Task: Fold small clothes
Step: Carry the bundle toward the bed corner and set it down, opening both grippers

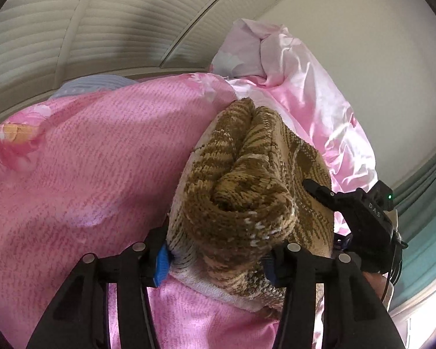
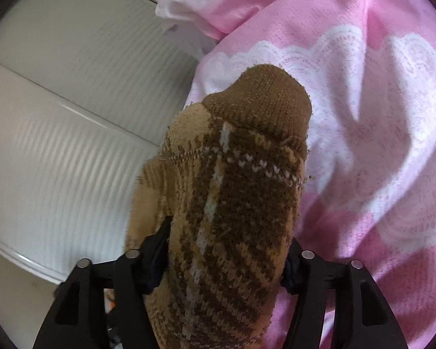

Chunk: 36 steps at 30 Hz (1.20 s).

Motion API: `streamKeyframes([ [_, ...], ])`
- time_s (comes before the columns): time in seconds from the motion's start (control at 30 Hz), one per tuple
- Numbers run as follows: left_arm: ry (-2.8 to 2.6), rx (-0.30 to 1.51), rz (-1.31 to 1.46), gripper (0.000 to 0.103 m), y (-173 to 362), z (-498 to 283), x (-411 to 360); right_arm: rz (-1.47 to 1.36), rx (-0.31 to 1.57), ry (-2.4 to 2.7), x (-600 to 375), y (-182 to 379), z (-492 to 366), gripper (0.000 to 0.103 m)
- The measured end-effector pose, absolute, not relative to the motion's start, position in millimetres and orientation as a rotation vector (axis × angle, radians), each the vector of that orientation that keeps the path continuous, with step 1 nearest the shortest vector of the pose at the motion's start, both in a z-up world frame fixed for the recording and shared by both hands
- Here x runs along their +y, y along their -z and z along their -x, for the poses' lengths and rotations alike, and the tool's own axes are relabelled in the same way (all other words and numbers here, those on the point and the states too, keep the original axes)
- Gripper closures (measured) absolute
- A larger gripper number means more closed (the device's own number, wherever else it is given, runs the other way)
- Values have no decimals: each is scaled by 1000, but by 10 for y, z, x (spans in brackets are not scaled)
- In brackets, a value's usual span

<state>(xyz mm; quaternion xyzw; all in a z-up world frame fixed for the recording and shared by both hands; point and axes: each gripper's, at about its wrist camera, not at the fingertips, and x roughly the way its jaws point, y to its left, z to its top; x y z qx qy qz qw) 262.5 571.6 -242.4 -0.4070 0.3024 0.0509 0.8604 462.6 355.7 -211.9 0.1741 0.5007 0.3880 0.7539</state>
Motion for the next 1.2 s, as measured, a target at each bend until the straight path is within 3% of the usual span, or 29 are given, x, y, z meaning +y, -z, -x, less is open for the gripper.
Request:
streamKeyframes([
  [0.13,-117,622,840,45,2340,-2478,5675,-251,1038,-801,3595,1946,-4559,31],
  [0.6,-101,420,489,45,1234,-2009,4969,138,658,-828,3382,1273,-4016,31],
  [1.07,-146,632,450,44,1914,-2598,5048,380,619,-936,3561,1717,-3840,31],
  [1.2,-171,621,500,53,2024,-2577,5159,377,690,-928,3669,1827,-3939,20],
])
